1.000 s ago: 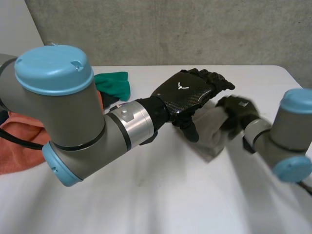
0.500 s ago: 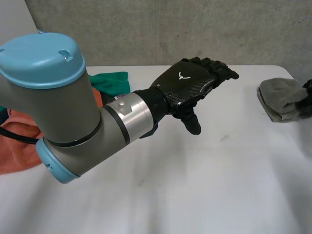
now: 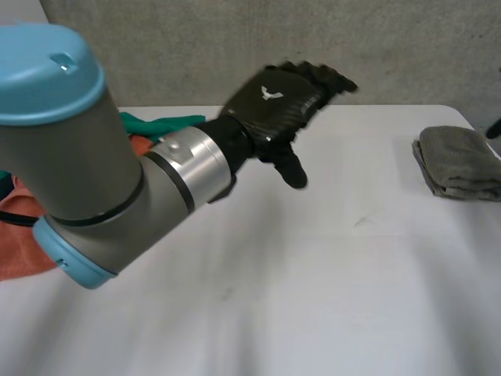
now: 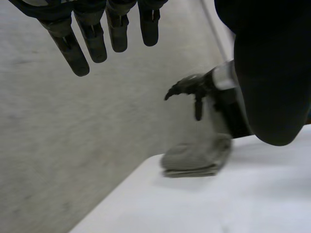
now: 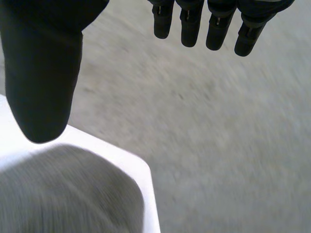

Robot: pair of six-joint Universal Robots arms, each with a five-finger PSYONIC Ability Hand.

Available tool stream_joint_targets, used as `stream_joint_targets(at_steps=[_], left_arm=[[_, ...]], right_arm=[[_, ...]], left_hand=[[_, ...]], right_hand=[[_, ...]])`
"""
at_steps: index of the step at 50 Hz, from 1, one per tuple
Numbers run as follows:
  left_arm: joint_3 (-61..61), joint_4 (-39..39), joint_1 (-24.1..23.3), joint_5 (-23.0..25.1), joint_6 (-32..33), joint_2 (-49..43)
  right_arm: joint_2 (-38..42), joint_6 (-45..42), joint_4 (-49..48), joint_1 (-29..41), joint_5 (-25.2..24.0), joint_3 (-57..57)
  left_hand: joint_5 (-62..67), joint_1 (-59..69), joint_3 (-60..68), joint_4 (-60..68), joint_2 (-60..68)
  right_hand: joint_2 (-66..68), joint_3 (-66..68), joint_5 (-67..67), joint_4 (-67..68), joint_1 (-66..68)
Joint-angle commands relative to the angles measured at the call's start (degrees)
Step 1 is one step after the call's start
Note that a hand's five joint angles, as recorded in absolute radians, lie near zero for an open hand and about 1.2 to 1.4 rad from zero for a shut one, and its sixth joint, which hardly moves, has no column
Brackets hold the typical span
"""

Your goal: Fold the laundry.

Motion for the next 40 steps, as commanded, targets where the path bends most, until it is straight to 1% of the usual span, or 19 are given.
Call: stream_joint_targets(at_steps=[1, 2, 3, 6, 7, 10, 11, 13, 15, 17, 19, 22, 23, 25, 26, 29, 35, 39, 40], left_arm=[[-1.8, -0.1, 5.4, -11.9, 3.1, 3.2], [-2.3, -0.2, 6.9, -13.5, 4.4, 3.4], [-3.5, -0.3, 9.9, -16.7, 7.7, 3.4], [-5.6, -0.3, 14.0, -20.5, 13.6, 3.1], [-7.0, -0.3, 16.2, -22.9, 18.0, 2.3], [-9.3, -0.2, 19.4, -25.8, 24.3, 0.0], [-11.1, 0.4, 22.4, -26.6, 27.8, -1.4], [-12.8, 1.4, 25.7, -26.9, 30.3, -2.9], [-13.9, 4.5, 29.5, -26.3, 32.8, -5.6], [-14.0, 7.3, 31.2, -25.5, 33.5, -7.9], [-13.5, 10.9, 32.7, -23.3, 33.7, -11.1], [-12.4, 13.2, 33.3, -20.1, 33.8, -13.5], [-11.7, 14.0, 33.5, -17.3, 33.7, -14.5], [-11.0, 14.2, 33.7, -14.2, 33.4, -15.1], [-10.4, 14.2, 33.7, -11.1, 33.1, -15.3], [-10.1, 14.3, 33.5, -7.3, 33.1, -15.1], [-9.6, 14.4, 32.6, -7.2, 32.5, -13.8], [-9.7, 14.2, 31.9, -8.2, 28.5, -8.9], [-9.7, 14.0, 31.1, -8.3, 25.0, -6.3]], right_arm=[[-15.2, -18.4, -5.1, 10.6, -5.0, 22.8], [-16.3, -20.5, -5.1, 12.0, -5.7, 25.0], [-17.8, -24.2, -5.0, 14.4, -7.3, 29.1], [-21.4, -30.7, -4.2, 18.1, -8.9, 36.6], [-22.6, -32.1, -3.8, 18.7, -9.0, 38.5], [-26.6, -35.2, -2.2, 19.1, -9.2, 44.4], [-27.2, -35.6, -2.0, 19.1, -9.3, 45.4], [-27.8, -35.5, -1.9, 19.1, -9.7, 47.1], [-28.2, -35.4, -1.9, 19.0, -9.9, 48.9], [-28.2, -35.5, -1.9, 18.9, -9.9, 49.7], [-28.1, -35.4, -1.9, 19.0, -9.9, 50.3], [-28.1, -35.2, -1.9, 19.0, -9.9, 51.0], [-28.1, -35.1, -2.0, 19.0, -9.9, 51.1], [-28.0, -35.1, -2.1, 19.0, -9.7, 51.3], [-28.0, -35.1, -2.1, 19.0, -9.5, 51.8], [-28.1, -35.0, -2.3, 18.8, -9.6, 52.7], [-29.9, -33.2, -2.4, 18.3, -9.9, 53.6], [-32.5, -30.3, -2.2, 16.8, -10.0, 53.4], [-32.7, -30.1, -2.3, 16.6, -10.0, 53.3]], left_hand=[[-0.1, 1.7, 0.7, 0.9, 0.7], [-0.3, 1.5, 0.5, 0.7, 0.6], [-0.6, 1.2, 0.2, 0.4, 0.2], [-0.6, 1.2, 0.2, 0.4, 0.2], [-0.6, 1.2, 0.2, 0.4, 0.2], [-0.1, 1.7, 0.7, 0.9, 0.7], [0.6, 2.4, 1.4, 1.6, 1.4], [0.9, 2.7, 1.7, 1.9, 1.8], [1.9, 3.7, 2.7, 2.9, 2.8], [4.1, 5.9, 4.9, 5.1, 4.9], [6.3, 8.1, 7.1, 7.3, 7.1], [12.0, 13.8, 12.8, 13.0, 12.8], [20.3, 22.1, 21.1, 21.3, 21.2], [31.8, 33.6, 32.6, 32.8, 32.6], [46.0, 47.8, 46.8, 47.0, 46.9], [67.1, 68.9, 67.9, 68.1, 67.9], [67.2, 69.0, 68.0, 68.2, 68.0], [67.2, 69.0, 68.0, 68.2, 68.0], [67.2, 69.0, 68.0, 68.2, 68.0]], right_hand=[[-1.8, -1.7, -2.8, -1.7, -2.7], [-1.8, -1.7, -2.8, -1.7, -2.7], [-1.8, -1.7, -2.8, -1.7, -2.7], [-1.8, -1.7, -2.8, -1.7, -2.7], [-1.8, -1.7, -2.8, -1.7, -2.7], [-1.8, -1.7, -2.8, -1.7, -2.7], [-1.8, -1.7, -2.8, -1.7, -2.7], [-1.8, -1.7, -2.8, -1.7, -2.7], [-1.8, -1.7, -2.8, -1.7, -2.7], [-1.8, -1.7, -2.8, -1.7, -2.7], [-1.8, -1.7, -2.8, -1.7, -2.7], [-1.8, -1.7, -2.8, -1.7, -2.7], [-1.8, -1.7, -2.8, -1.7, -2.7], [-1.8, -1.7, -2.8, -1.7, -2.7], [-1.8, -1.7, -2.8, -1.7, -2.7], [-1.8, -1.7, -2.8, -1.7, -2.7], [-1.8, -1.7, -2.8, -1.7, -2.7], [-1.8, -1.7, -2.8, -1.7, -2.7], [-1.8, -1.7, -2.8, -1.7, -2.7]])
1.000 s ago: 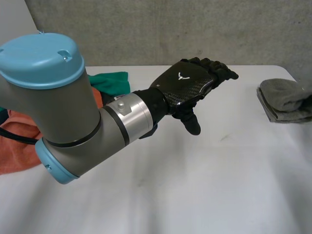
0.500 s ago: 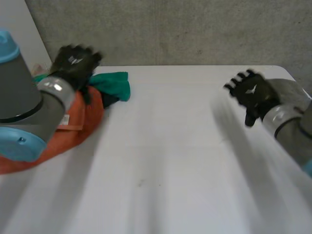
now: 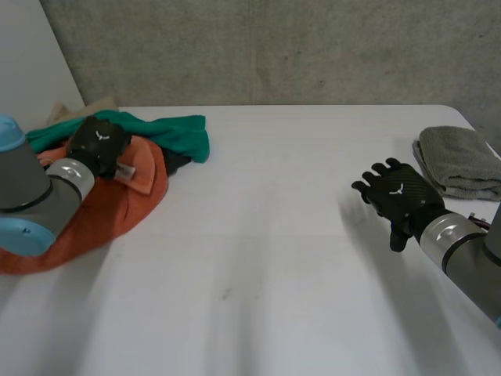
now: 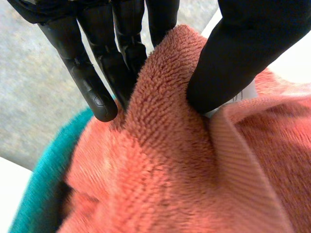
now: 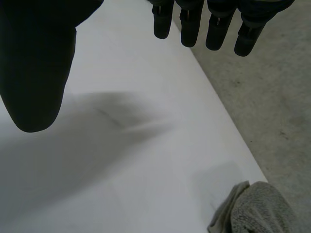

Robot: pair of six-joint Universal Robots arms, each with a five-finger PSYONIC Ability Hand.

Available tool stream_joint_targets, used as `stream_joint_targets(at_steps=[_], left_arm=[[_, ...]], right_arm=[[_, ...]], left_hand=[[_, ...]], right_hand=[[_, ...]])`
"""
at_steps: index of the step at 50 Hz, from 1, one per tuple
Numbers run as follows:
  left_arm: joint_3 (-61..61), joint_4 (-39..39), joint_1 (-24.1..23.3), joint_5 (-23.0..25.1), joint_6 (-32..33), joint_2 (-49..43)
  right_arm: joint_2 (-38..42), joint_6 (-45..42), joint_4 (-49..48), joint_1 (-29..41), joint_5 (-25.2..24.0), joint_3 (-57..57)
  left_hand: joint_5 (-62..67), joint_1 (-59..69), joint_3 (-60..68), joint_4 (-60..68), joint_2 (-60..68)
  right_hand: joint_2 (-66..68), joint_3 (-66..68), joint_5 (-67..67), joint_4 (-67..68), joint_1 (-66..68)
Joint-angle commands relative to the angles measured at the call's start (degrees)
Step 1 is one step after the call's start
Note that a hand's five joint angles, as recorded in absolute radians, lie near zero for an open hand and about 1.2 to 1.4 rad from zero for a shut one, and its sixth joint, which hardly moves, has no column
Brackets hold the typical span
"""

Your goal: Fold the laundry.

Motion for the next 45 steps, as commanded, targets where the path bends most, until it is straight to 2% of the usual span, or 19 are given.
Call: stream_joint_targets(at_steps=[1, 3, 4, 7, 10, 11, 14, 15, 19, 26, 28, 30, 31, 32, 33, 37, 40, 41, 45], left_arm=[[-0.1, -0.6, -2.5, -1.5, -9.3, 8.8], [-0.1, -0.9, -4.0, -1.1, -13.8, 11.5], [0.1, -1.0, -5.8, -1.0, -18.3, 14.0], [0.5, -1.0, -8.7, -0.2, -24.5, 17.6], [1.4, -0.5, -14.1, 1.9, -30.8, 20.5], [2.0, -0.3, -17.4, 3.0, -33.1, 20.7], [3.7, 0.1, -22.9, 3.5, -34.8, 18.5], [5.9, 0.2, -27.0, 3.2, -34.8, 14.8], [14.1, 0.1, -35.5, 2.1, -34.1, 3.5], [25.9, 0.4, -40.9, -3.0, -31.9, -10.7], [27.5, 0.4, -41.4, -3.2, -31.9, -13.1], [27.6, 0.4, -41.7, -2.9, -31.9, -14.1], [27.1, 0.4, -41.7, -2.9, -31.7, -14.1], [26.6, 0.3, -41.7, -2.8, -31.7, -13.8], [26.0, 0.2, -41.7, -2.9, -31.7, -13.5], [21.0, 0.2, -41.2, -3.0, -31.5, -7.9], [15.3, -0.3, -37.6, -3.2, -30.4, -0.9], [12.0, -0.6, -35.1, -3.3, -29.3, 2.4], [3.2, -2.7, -30.5, -3.5, -25.0, 11.1]], right_arm=[[-3.4, 3.7, 0.0, -1.9, -0.2, -0.4], [-4.2, 4.4, 0.1, -2.5, -0.1, -1.0], [-4.5, 4.7, 0.1, -2.6, 0.0, -1.3], [-6.0, 7.2, 0.0, -3.9, 0.4, -2.5], [-7.0, 10.7, 0.3, -5.2, 0.8, -3.4], [-7.6, 13.4, 0.4, -5.8, 0.8, -4.0], [-8.6, 17.6, 0.5, -6.8, 0.8, -4.7], [-9.0, 19.9, 0.5, -7.3, 0.7, -5.0], [-9.5, 23.2, 0.5, -9.0, 0.6, -5.1], [-9.9, 24.0, 0.7, -11.2, 0.6, -4.5], [-9.8, 24.0, 0.7, -11.4, 0.6, -4.4], [-9.8, 24.0, 0.8, -11.7, 0.6, -4.4], [-9.8, 24.0, 0.8, -11.7, 0.5, -4.4], [-9.8, 23.9, 0.8, -11.7, 0.4, -4.4], [-9.8, 23.9, 0.9, -11.7, 0.4, -4.5], [-9.5, 23.6, 1.5, -11.4, 0.2, -4.7], [-9.5, 23.3, 3.2, -11.2, -0.7, -4.9], [-9.5, 23.1, 4.3, -11.2, -1.3, -4.9], [-9.5, 21.2, 7.2, -10.5, -3.2, -4.5]], left_hand=[[13.9, 16.3, 11.9, 11.6, 11.8], [13.9, 16.3, 11.9, 11.6, 11.8], [13.9, 16.3, 11.9, 11.6, 11.8], [13.9, 16.3, 11.9, 11.6, 11.8], [13.9, 16.3, 11.9, 11.6, 11.8], [13.9, 16.3, 11.9, 11.6, 11.8], [13.9, 16.3, 11.9, 11.6, 11.8], [13.9, 16.3, 11.9, 11.6, 11.8], [13.9, 16.3, 11.9, 11.6, 11.8], [13.9, 16.3, 11.9, 11.6, 11.8], [10.3, 12.7, 8.3, 7.9, 8.2], [-37.8, -35.4, -39.8, -40.1, -39.9], [-55.2, -52.8, -57.2, -57.5, -57.3], [-50.4, -48.0, -52.4, -52.7, -52.5], [-55.0, -52.6, -57.0, -57.3, -57.1], [-56.1, -53.7, -58.1, -58.4, -58.2], [-56.1, -53.7, -58.1, -58.4, -58.2], [-56.1, -53.7, -58.1, -58.4, -58.2], [-55.9, -53.5, -57.9, -58.2, -58.0]], right_hand=[[-1.8, -1.7, -2.8, -1.7, -2.7], [-1.8, -1.7, -2.8, -1.7, -2.7], [-1.8, -1.7, -2.8, -1.7, -2.7], [-1.8, -1.7, -2.8, -1.7, -2.7], [-1.8, -1.7, -2.8, -1.7, -2.7], [-1.8, -1.7, -2.8, -1.7, -2.7], [-1.8, -1.7, -2.8, -1.7, -2.7], [-1.8, -1.7, -2.8, -1.7, -2.7], [-1.8, -1.7, -2.8, -1.7, -2.7], [-1.8, -1.7, -2.8, -1.7, -2.7], [-1.8, -1.7, -2.8, -1.7, -2.7], [-1.8, -1.7, -2.8, -1.7, -2.7], [-1.8, -1.7, -2.8, -1.7, -2.7], [-1.8, -1.7, -2.8, -1.7, -2.7], [-1.8, -1.7, -2.8, -1.7, -2.7], [-1.8, -1.7, -2.8, -1.7, -2.7], [-1.8, -1.7, -2.8, -1.7, -2.7], [-1.8, -1.7, -2.8, -1.7, -2.7], [-1.8, -1.7, -2.8, -1.7, -2.7]])
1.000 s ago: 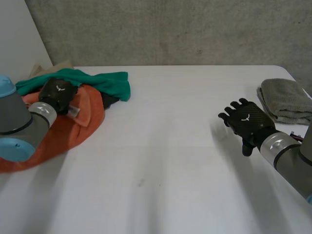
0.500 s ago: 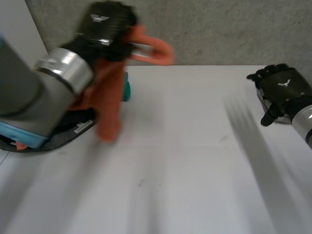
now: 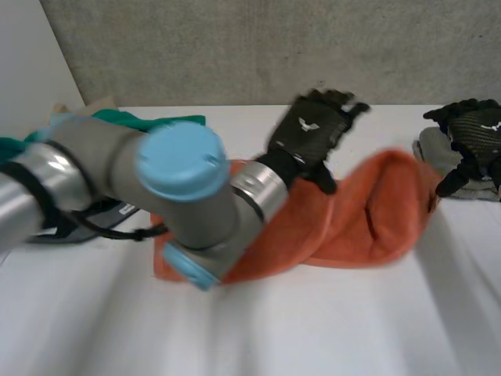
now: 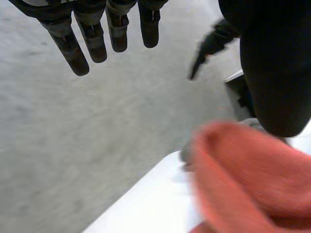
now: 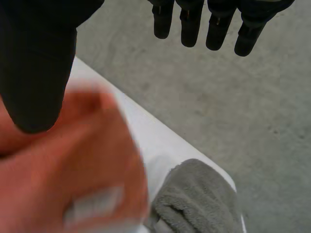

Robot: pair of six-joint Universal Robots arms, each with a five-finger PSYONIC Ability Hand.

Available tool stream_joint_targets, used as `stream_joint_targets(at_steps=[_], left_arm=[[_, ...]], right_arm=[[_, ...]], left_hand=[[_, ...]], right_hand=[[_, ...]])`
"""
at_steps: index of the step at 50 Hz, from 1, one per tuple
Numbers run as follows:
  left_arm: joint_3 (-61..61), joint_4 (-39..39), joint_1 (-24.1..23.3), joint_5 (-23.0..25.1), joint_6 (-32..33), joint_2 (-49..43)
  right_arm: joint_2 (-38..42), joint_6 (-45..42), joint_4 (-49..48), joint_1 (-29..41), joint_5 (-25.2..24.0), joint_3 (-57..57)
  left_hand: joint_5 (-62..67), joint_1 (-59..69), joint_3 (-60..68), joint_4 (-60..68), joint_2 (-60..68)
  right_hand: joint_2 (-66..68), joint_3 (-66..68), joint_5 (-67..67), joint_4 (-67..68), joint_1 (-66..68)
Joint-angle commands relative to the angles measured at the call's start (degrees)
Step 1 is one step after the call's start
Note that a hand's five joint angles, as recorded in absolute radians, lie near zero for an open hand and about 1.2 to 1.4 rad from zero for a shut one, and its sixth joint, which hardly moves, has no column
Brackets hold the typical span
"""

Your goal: Fold the laundry.

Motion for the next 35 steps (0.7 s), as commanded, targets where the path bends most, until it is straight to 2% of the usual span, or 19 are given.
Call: stream_joint_targets(at_steps=[1, 8, 15, 23, 27, 30, 32, 33, 34, 35], left_arm=[[-15.7, -3.1, 8.5, -0.3, 6.3, 16.1], [-30.7, -8.2, 14.9, -0.8, 12.8, 24.2], [-43.7, -10.1, 15.9, -4.3, 14.4, 27.4], [-47.4, -7.6, 16.0, -8.5, 14.6, 21.2], [-46.4, -3.1, 16.4, -9.6, 14.7, 18.1], [-45.6, 0.4, 16.7, -9.8, 14.8, 16.1], [-45.2, 1.8, 17.0, -9.8, 15.0, 15.2], [-44.8, 3.2, 17.6, -9.7, 15.7, 14.4], [-44.7, 3.4, 17.7, -9.7, 15.8, 14.3], [-44.3, 4.2, 18.0, -9.7, 16.4, 14.2]], right_arm=[[0.0, -2.8, 4.8, 0.8, -2.9, 0.3], [-1.6, -6.3, 6.9, 1.9, -3.0, 0.1], [2.5, -9.7, 7.0, 2.4, -2.4, -0.4], [7.6, -13.7, 7.0, 4.8, -1.3, -0.3], [8.2, -13.9, 6.7, 5.0, -0.3, 0.5], [8.2, -13.9, 6.5, 5.3, 0.1, 0.7], [8.5, -13.8, 6.4, 5.4, 0.1, 0.8], [8.6, -13.7, 6.3, 5.1, 0.1, 0.8], [8.6, -13.6, 6.3, 5.0, 0.1, 0.8], [8.7, -13.6, 6.3, 4.9, 0.1, 0.8]], left_hand=[[-2.6, -1.1, -1.8, -1.2, -1.4], [-0.2, 1.2, 0.6, 1.1, 0.9], [6.7, 8.1, 7.5, 8.0, 7.8], [12.9, 14.4, 13.7, 14.3, 14.0], [23.5, 25.0, 24.3, 24.8, 24.6], [26.7, 28.2, 27.5, 28.1, 27.8], [34.2, 35.7, 35.0, 35.6, 35.3], [53.2, 54.7, 54.1, 54.6, 54.4], [55.8, 57.2, 56.6, 57.1, 56.9], [66.9, 68.4, 67.8, 68.3, 68.1]], right_hand=[[-1.8, -1.7, -2.8, -1.7, -2.7], [-1.8, -1.7, -2.8, -1.7, -2.7], [-1.8, -1.7, -2.8, -1.7, -2.7], [-1.8, -1.7, -2.8, -1.7, -2.7], [-1.8, -1.7, -2.8, -1.7, -2.7], [-1.8, -1.7, -2.8, -1.7, -2.7], [-1.8, -1.7, -2.8, -1.7, -2.7], [-1.8, -1.7, -2.8, -1.7, -2.7], [-1.8, -1.7, -2.8, -1.7, -2.7], [-1.8, -1.7, -2.8, -1.7, -2.7]])
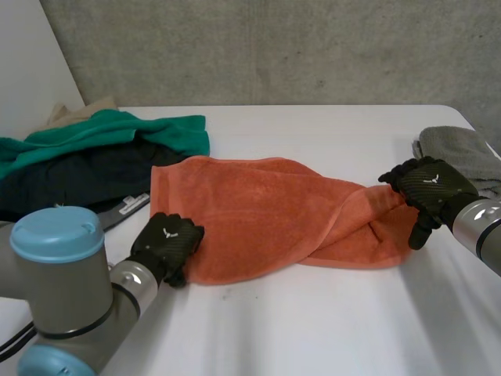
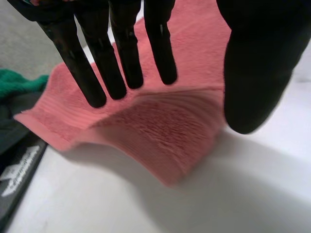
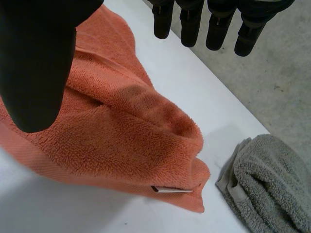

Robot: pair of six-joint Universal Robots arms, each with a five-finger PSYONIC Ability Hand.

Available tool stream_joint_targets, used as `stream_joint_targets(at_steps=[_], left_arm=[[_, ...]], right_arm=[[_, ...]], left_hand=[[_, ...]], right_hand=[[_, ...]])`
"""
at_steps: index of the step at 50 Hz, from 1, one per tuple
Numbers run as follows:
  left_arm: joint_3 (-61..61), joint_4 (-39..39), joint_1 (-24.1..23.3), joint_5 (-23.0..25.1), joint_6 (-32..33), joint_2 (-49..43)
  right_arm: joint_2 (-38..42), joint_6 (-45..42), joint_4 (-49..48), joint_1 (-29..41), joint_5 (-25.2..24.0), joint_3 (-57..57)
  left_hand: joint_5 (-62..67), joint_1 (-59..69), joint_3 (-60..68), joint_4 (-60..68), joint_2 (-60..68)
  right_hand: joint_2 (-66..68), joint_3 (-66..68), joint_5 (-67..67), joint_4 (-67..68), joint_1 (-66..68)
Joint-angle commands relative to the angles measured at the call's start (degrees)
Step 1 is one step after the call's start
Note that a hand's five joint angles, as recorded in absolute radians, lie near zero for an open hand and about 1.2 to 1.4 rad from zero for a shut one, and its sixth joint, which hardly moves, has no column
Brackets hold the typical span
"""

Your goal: Fold the laundry.

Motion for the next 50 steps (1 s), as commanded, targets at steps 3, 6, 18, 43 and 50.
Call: stream_joint_targets(at_steps=[3, 6, 18, 43, 50], left_arm=[[2.7, 7.3, 1.5, 0.3, 3.3, -3.3], [3.4, 7.1, 1.5, 0.6, 4.5, -4.4], [0.2, -0.6, 1.0, 0.3, 6.0, 0.3], [-0.5, 1.1, 1.4, 0.6, 5.6, -3.5], [2.5, 4.2, 2.3, 0.0, 6.2, -4.5]], right_arm=[[0.1, 0.6, -0.8, -0.4, 0.3, -0.4], [0.1, 0.6, -0.8, -0.4, 0.3, -0.9], [0.1, 0.7, -0.7, -0.4, 0.3, -1.6], [2.3, 0.7, -0.9, 0.2, 0.3, -0.7], [3.1, 0.7, -0.9, 0.2, 0.3, -2.2]], left_hand=[[45.2, 44.2, 45.2, 45.1, 45.3], [44.4, 43.4, 44.4, 44.3, 44.5], [-2.2, -3.2, -2.2, -2.3, -2.1], [17.4, 16.4, 17.4, 17.3, 17.5], [45.2, 44.2, 45.2, 45.1, 45.3]], right_hand=[[-1.8, -1.7, -2.8, -1.7, -2.7], [-1.8, -1.7, -2.8, -1.7, -2.7], [-1.8, -1.7, -2.8, -1.7, -2.7], [-1.8, -1.7, -2.8, -1.7, -2.7], [-1.8, -1.7, -2.8, -1.7, -2.7]])
